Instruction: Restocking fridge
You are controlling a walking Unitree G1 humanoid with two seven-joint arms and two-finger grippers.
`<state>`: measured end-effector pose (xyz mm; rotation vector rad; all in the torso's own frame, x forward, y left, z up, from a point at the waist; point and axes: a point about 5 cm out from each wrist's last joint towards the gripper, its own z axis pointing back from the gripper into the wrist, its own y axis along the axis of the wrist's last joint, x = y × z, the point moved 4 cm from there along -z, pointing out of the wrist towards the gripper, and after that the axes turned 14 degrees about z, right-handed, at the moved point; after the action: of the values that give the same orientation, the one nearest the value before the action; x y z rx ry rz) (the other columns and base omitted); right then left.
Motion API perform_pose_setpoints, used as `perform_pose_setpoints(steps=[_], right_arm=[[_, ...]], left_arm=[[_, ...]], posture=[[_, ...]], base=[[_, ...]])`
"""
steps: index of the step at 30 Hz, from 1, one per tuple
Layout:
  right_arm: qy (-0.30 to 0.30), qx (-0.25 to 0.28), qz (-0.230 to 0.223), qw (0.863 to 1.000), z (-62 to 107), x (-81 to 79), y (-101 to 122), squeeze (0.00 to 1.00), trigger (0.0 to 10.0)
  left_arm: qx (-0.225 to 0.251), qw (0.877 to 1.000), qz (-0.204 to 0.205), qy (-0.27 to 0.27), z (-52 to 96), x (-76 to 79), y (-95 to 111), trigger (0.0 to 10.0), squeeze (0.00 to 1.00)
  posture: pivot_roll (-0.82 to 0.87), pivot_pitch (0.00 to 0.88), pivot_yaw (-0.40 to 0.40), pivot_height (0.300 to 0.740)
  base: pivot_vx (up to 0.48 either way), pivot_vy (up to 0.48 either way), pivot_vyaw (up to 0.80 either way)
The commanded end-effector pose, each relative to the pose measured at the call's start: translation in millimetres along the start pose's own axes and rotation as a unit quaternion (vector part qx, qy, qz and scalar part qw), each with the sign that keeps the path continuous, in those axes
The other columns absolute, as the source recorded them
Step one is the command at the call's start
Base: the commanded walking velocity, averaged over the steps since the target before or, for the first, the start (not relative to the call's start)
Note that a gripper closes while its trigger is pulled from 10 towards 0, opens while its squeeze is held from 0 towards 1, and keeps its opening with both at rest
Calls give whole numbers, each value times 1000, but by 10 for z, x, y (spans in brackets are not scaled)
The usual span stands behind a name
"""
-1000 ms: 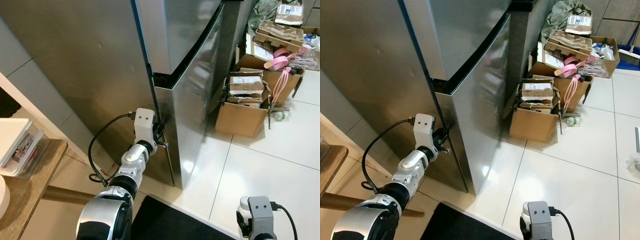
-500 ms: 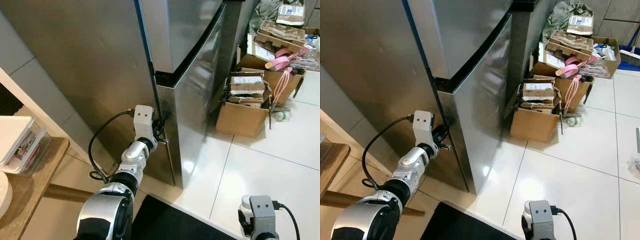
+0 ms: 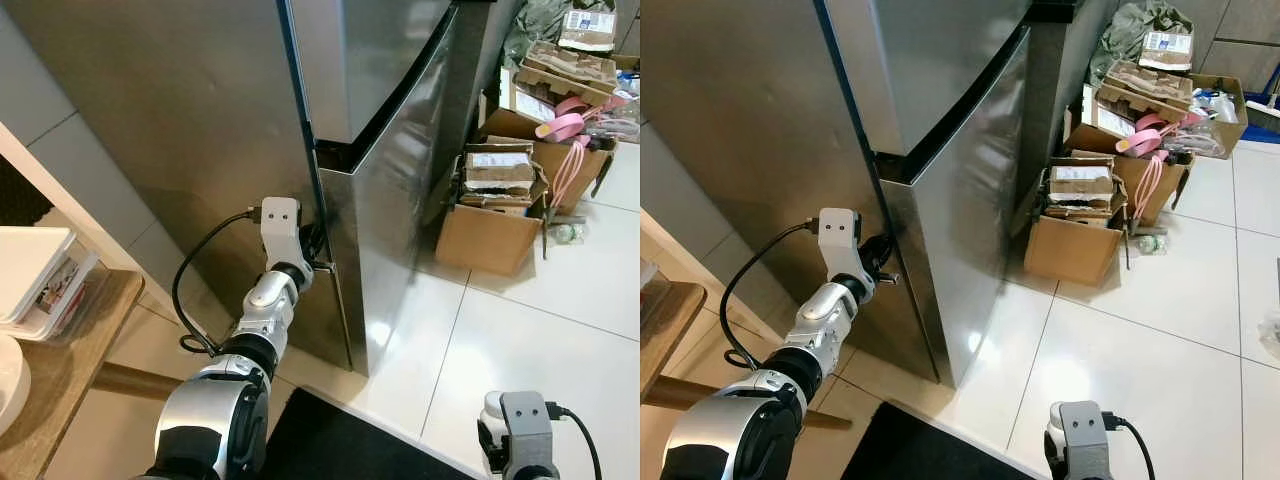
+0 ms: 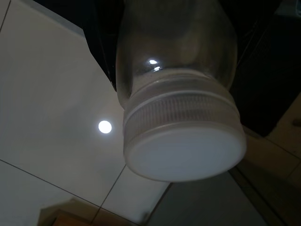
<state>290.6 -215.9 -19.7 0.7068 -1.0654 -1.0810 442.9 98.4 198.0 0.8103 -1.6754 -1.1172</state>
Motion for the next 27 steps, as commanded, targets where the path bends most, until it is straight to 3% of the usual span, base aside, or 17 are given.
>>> perform_pose_setpoints(steps=[1, 3, 10, 27], right_arm=[[5, -15, -1, 1000, 44, -40, -89, 0, 10000], [5, -15, -1, 1000, 47, -39, -91, 0, 10000], [5, -16, -1, 1000, 46, -39, -93, 0, 10000], [3, -15, 0, 1000, 39, -29, -82, 0, 10000]], left_arm=[[18, 1000, 2, -22, -66, 118, 126, 10000, 0], [3, 998, 24, -52, -77, 230, 57, 10000, 0], [-27, 992, 60, -108, -74, 413, -65, 10000, 0], [-46, 987, 67, -135, -64, 461, -98, 10000, 0]], posture=[[-81, 319, 128, 740], [-81, 320, 129, 740], [-83, 320, 129, 740], [-86, 315, 132, 740]], base=[[0, 0, 0], [0, 0, 0], [0, 0, 0], [0, 0, 0]])
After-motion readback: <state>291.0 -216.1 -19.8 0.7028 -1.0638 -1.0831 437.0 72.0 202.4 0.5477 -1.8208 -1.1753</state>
